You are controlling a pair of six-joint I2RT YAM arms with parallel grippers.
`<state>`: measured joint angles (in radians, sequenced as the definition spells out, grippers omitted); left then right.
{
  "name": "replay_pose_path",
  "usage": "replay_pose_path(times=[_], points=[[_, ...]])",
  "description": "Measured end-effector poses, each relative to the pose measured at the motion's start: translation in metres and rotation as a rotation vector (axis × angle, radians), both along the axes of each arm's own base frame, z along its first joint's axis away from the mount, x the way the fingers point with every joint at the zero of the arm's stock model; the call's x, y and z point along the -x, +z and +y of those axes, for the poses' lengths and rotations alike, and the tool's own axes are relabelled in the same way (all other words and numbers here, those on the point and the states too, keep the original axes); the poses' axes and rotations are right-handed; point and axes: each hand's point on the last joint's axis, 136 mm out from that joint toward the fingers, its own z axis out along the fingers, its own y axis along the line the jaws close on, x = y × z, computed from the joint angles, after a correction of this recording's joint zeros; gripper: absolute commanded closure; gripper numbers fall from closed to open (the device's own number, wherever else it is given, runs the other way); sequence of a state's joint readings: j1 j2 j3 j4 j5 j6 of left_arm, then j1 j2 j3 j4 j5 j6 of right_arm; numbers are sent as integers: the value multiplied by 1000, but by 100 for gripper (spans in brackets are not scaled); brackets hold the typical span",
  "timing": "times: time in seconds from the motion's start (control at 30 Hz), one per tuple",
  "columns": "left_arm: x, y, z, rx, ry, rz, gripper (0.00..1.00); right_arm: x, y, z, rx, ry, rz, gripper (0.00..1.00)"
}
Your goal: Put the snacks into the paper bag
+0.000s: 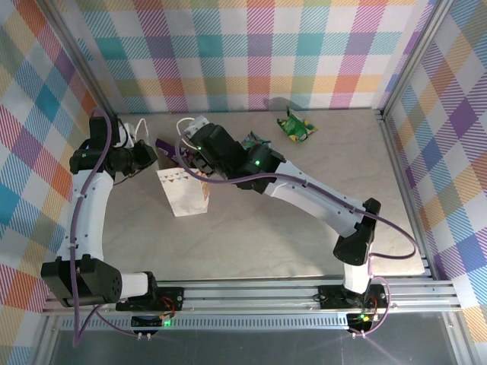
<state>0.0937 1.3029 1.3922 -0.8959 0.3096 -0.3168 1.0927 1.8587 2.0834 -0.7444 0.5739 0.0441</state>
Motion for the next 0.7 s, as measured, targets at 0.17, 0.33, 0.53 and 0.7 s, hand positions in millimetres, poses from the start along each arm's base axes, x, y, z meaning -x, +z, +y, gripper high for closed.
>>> replay_pose_path(times=[0.17, 0.33, 0.53, 0.7], points=[[3, -1, 4, -35, -8, 20, 82, -8, -19, -28, -14, -40, 57, 58], [3, -3, 5, -49, -11, 28, 80, -32, -32, -80, -95, -155, 138, 57], [3, -2, 5, -48, -11, 27, 79, -45, -42, -130, -217, -264, 216, 55], [2, -1, 5, -48, -12, 29, 78, -49, -66, -157, -317, -325, 321, 55]])
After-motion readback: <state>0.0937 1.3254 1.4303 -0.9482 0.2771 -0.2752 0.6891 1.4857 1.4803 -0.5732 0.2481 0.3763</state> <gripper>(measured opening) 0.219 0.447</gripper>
